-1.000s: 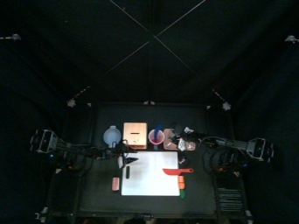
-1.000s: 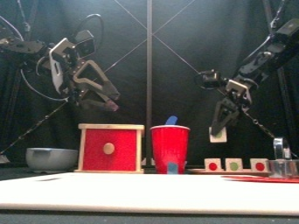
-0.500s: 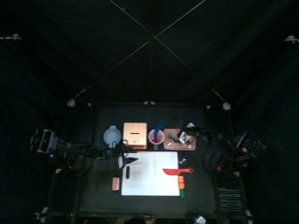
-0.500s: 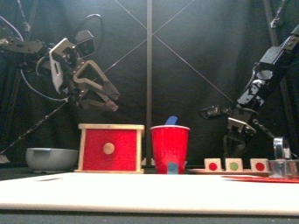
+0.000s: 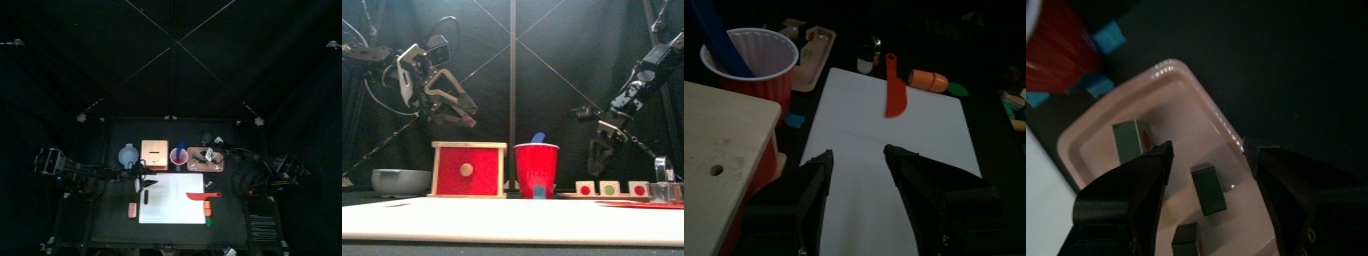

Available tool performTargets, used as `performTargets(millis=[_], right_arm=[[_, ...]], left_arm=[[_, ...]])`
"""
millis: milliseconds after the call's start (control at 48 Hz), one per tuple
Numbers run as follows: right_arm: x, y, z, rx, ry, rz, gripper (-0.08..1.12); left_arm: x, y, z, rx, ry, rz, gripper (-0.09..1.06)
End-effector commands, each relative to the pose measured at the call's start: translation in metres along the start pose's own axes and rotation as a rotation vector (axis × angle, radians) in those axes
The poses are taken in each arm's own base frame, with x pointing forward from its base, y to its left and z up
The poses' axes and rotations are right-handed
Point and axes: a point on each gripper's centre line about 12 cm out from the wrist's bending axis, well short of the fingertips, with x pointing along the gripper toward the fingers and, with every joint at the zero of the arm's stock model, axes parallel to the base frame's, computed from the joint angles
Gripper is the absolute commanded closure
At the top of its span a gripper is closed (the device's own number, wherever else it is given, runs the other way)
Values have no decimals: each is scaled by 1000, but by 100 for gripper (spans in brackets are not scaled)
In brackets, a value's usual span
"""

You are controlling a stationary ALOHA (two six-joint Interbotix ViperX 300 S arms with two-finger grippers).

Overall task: Place sushi on board then cut the sushi with the knife then place the pieces on the plate
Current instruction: Place the 4 sushi pieces on the plate

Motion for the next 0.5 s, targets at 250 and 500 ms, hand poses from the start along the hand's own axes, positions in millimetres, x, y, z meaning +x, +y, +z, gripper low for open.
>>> performTargets(millis=[250,500], right_arm=[[-63,28,35,-94,-236,56,14],[-90,46,34,-102,-326,119,14]], left_arm=[[0,-2,5,-8,-20,-2,14],[-4,2,0,-6,-8,8,14]])
